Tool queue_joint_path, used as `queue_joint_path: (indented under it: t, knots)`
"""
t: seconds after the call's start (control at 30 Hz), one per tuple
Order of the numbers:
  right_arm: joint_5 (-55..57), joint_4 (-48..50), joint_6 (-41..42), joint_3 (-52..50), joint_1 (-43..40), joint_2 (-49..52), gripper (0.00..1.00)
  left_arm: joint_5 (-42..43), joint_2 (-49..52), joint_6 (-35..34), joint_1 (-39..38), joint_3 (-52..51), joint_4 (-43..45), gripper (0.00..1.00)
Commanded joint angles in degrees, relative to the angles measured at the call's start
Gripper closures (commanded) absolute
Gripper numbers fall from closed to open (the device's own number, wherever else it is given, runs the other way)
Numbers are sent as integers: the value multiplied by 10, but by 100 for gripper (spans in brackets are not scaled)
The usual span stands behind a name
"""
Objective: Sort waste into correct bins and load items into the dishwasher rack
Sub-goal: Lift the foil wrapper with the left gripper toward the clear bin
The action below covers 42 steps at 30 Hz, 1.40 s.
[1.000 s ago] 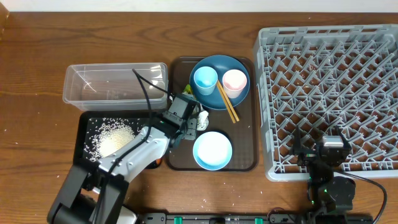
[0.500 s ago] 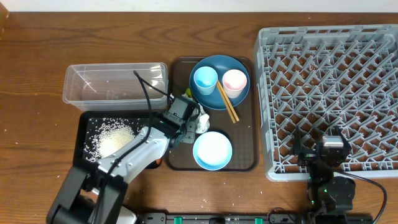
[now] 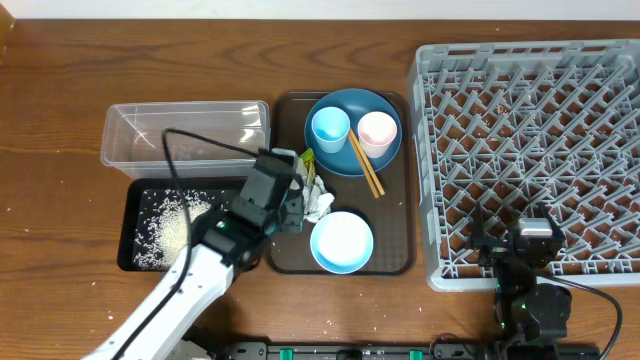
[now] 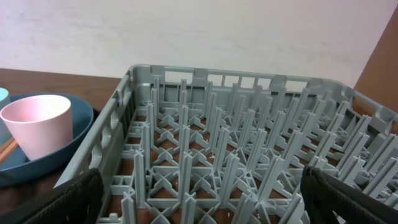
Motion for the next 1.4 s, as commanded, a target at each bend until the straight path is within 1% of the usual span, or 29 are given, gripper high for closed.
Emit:
queue_joint_path:
  t: [0.0,0.07,0.1,0.17,0.2,0.23,0.27,0.37,0.8,0.93,0.97,1.1,1.13,1.17,1.37]
  knots:
    - [-2,-2,-5,-1,-4,-2,1,-1,-16,-16,0,9,-14,94]
    - [-2,-2,-5,-1,-4,-2,1,0,-17,-22,0,9,-17,93]
    - [-2,-2,-5,-1,-4,-2,1,9,-17,-22,0,9,-18,85]
    - [-2,-2,-5,-1,-4,-2,1,30,-14,-22,0,9,-14,65]
    - [-2,-2,-5,-1,-4,-2,1,40,-10,-22,0,9,-12,59]
    - [-2,-3,-5,-1,-3,-2,1,45,-8,-22,0,9,-9,56]
    - [-2,-2,-5,-1,-3,-2,1,47,-4,-22,0,9,-5,54]
    - [-2,-2,-5,-1,-3,-2,1,47,14,-22,0,8,11,53]
    - [-2,-2,-5,-1,-3,-2,1,49,156,-33,0,9,111,53]
    - [-2,-2,-5,-1,-3,-2,1,67,192,-33,0,8,124,53]
    - [-2,-2,-5,-1,-3,-2,1,72,199,-33,-1,9,126,55]
    - [-2,-2,-5,-1,-4,-2,1,74,219,-32,-6,9,128,72]
    - [-2,-2,-5,-1,-4,-2,1,74,220,-32,-7,9,128,81]
    - [-2,-2,-5,-1,-3,-2,1,74,219,-32,-7,9,128,94]
    - [-2,-2,-5,-1,-3,-2,1,75,188,-32,-7,9,112,94]
